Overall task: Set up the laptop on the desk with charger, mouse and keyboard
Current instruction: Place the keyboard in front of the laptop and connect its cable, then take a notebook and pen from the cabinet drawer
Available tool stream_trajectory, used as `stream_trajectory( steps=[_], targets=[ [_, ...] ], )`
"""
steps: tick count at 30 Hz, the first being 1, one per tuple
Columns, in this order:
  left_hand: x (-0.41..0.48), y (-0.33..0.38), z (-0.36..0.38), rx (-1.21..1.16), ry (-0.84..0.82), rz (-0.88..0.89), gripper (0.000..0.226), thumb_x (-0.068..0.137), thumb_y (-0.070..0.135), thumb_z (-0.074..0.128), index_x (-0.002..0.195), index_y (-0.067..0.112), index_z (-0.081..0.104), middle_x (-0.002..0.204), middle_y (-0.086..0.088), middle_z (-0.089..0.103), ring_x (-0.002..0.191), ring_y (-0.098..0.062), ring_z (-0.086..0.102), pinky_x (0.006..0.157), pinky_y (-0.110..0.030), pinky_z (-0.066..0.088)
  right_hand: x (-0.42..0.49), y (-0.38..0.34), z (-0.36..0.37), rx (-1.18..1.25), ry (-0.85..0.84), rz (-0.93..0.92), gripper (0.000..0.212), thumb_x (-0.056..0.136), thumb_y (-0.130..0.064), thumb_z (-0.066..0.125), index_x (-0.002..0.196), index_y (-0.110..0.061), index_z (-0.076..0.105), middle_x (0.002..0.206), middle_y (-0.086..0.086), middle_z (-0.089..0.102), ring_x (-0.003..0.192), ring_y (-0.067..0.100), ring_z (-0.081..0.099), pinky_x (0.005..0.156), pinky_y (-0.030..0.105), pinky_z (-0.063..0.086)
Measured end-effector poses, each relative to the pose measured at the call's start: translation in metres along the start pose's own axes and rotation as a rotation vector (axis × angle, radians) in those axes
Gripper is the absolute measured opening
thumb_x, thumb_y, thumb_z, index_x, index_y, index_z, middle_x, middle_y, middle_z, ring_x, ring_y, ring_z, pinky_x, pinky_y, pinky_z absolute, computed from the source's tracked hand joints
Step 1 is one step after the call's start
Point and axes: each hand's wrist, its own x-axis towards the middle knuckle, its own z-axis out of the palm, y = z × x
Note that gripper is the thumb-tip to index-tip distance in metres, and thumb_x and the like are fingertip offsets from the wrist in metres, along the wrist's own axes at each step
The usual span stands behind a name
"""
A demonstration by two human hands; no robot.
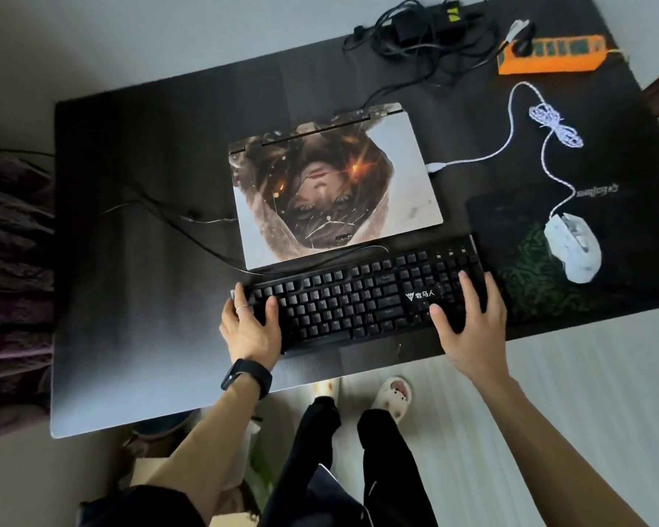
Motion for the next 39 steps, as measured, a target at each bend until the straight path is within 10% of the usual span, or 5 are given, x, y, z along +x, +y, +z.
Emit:
stream_trajectory(
  steps=[8,16,19,24,39],
  targets=[
    [-0.015,0.038,-0.044,0.180,-0.227,0.051,0.070,0.089,0.030,0.057,0.151,0.014,0.027,0.157,-0.020,0.016,0.141,-0.041,0.019,0.115,-0.045,0.021,-0.030,-0.044,-0.087,0.142,0.052,0.183,0.042,0.095,-0.042,0.063,0.130,-0.018,0.063,0.154,0.005,0.040,0.143,0.025,0.036,0.115,0.047,0.035],
    [-0.144,0.210,-0.041,0.174,-0.346,0.902,0.061,0.091,0.031,0.056,0.147,0.017,0.035,0.158,-0.016,0.020,0.144,-0.034,0.021,0.114,-0.043,0.026,-0.087,-0.053,-0.239,0.188,0.427,0.194,0.036,0.096,-0.035,0.063,0.130,-0.021,0.062,0.144,-0.001,0.056,0.134,0.021,0.048,0.108,0.033,0.038],
    [-0.227,0.280,-0.026,0.122,-0.359,1.220,0.060,0.090,0.029,0.058,0.146,0.016,0.040,0.155,-0.015,0.028,0.140,-0.033,0.030,0.113,-0.046,0.031,-0.126,-0.024,-0.304,0.130,0.557,0.223,0.038,0.098,-0.034,0.061,0.133,-0.020,0.061,0.145,0.000,0.055,0.133,0.018,0.048,0.105,0.019,0.031],
    [-0.395,0.356,0.026,0.099,-0.368,1.637,0.057,0.087,0.036,0.053,0.141,0.021,0.047,0.145,-0.009,0.046,0.135,-0.033,0.039,0.106,-0.052,0.037,-0.225,0.070,-0.406,-0.021,0.861,0.325,0.043,0.100,-0.045,0.051,0.138,-0.027,0.059,0.156,0.000,0.042,0.141,0.023,0.037,0.113,0.038,0.031],
    [-0.820,0.445,0.196,0.278,-0.598,2.160,0.057,0.095,0.042,0.045,0.148,0.026,0.036,0.152,-0.001,0.035,0.141,-0.021,0.028,0.114,-0.043,0.026,-0.498,0.339,-0.566,-0.103,1.099,0.939,0.043,0.098,-0.032,0.061,0.140,-0.023,0.058,0.155,0.006,0.044,0.137,0.035,0.039,0.111,0.045,0.036]
  ],
)
